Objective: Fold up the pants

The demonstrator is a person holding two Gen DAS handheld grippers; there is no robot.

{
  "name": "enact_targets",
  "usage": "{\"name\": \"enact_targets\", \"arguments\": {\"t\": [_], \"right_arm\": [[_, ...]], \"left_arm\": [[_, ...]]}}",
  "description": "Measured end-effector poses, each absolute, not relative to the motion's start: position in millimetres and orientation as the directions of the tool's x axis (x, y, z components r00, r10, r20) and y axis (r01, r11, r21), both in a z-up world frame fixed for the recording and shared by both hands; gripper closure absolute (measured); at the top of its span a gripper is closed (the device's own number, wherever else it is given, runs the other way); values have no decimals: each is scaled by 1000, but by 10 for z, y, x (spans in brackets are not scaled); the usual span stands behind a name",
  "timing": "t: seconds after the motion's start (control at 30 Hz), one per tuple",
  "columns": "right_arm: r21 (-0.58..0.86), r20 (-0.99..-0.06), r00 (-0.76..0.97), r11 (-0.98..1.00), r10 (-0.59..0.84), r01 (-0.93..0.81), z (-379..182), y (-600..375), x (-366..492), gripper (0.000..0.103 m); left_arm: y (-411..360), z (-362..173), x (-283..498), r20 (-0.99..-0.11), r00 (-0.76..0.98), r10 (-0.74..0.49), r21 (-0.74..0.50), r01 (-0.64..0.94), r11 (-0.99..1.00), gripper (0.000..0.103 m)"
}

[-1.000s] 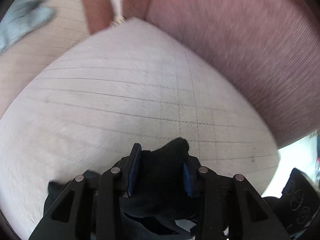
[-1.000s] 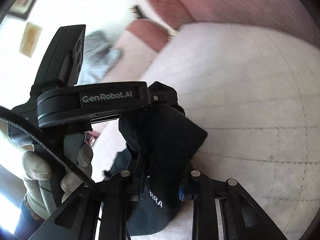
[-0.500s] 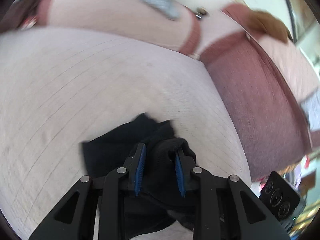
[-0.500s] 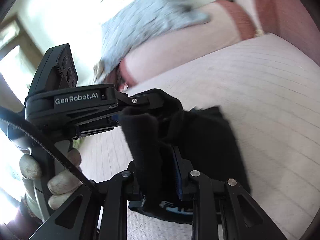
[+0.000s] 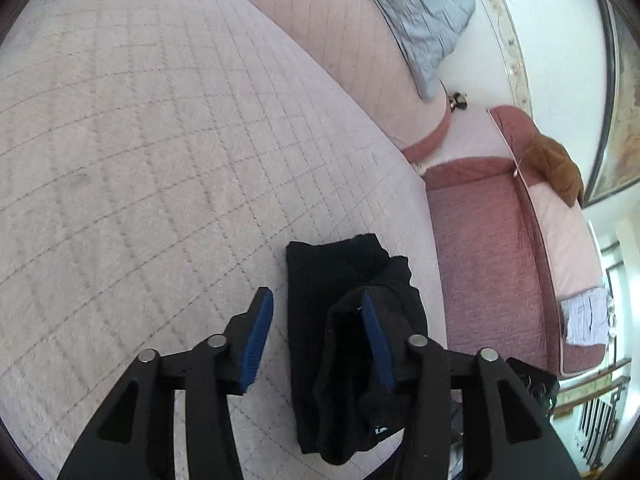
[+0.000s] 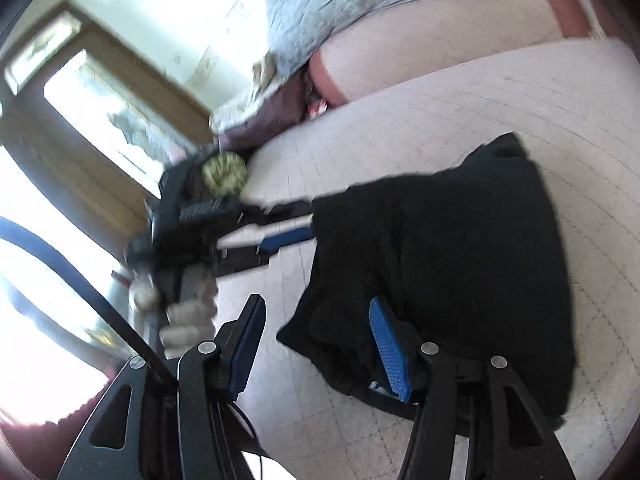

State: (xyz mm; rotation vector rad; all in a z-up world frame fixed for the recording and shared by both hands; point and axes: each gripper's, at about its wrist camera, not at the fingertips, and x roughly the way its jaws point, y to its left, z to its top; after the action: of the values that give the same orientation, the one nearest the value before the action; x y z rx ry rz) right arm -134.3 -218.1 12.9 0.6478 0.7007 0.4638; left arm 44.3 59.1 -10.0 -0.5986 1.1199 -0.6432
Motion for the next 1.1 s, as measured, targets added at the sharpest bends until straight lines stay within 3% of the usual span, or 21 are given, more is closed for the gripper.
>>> {"name": "enact_targets", "arguments": {"t": [0.23, 0.3, 0.4, 0.5, 0.7, 0.87, 1.0, 1.03, 1.07, 1.1], "right_arm": [[748, -419, 780, 664, 464, 7, 2, -2678, -1295, 42], [753, -425, 786, 657, 449, 32, -31, -2720, -1264, 42], [764, -423, 785, 643, 453, 41, -63, -2724, -1210, 42], [769, -437, 778, 636, 451, 64, -109, -2817, -1239, 44], [708, -470, 797, 702, 381, 82, 125, -2916, -1258, 42], [578, -566, 766, 809, 304, 107, 332, -2996, -862, 42], [518, -672, 670, 847, 315, 120, 203, -2944, -332, 42], [509, -696, 638, 853, 330, 115, 154, -2905, -214, 45], [488, -725, 601, 867, 337, 103, 123, -2849, -108, 83], [442, -760, 572, 891, 308, 107, 98, -2802, -44, 100]], "left_arm": [[81, 139, 269, -598, 270, -754, -702, 278, 656, 58], [-164, 189, 228, -590, 240, -770, -696, 333, 637, 54], [-401, 88, 267, -644, 228, -731, -646, 349, 678, 49], [-476, -267, 345, -770, 222, -599, -534, 290, 794, 49], [-328, -148, 78, -738, 302, -603, -507, 340, 792, 49], [-110, 233, -183, -650, 450, -612, -457, 412, 788, 49], [-256, 165, -146, -640, 389, -663, -493, 454, 742, 49], [-305, 91, -125, -665, 381, -642, -475, 447, 758, 49], [-356, -17, -86, -703, 365, -611, -456, 429, 780, 49], [-408, -133, -33, -736, 339, -585, -448, 404, 798, 49]]}}
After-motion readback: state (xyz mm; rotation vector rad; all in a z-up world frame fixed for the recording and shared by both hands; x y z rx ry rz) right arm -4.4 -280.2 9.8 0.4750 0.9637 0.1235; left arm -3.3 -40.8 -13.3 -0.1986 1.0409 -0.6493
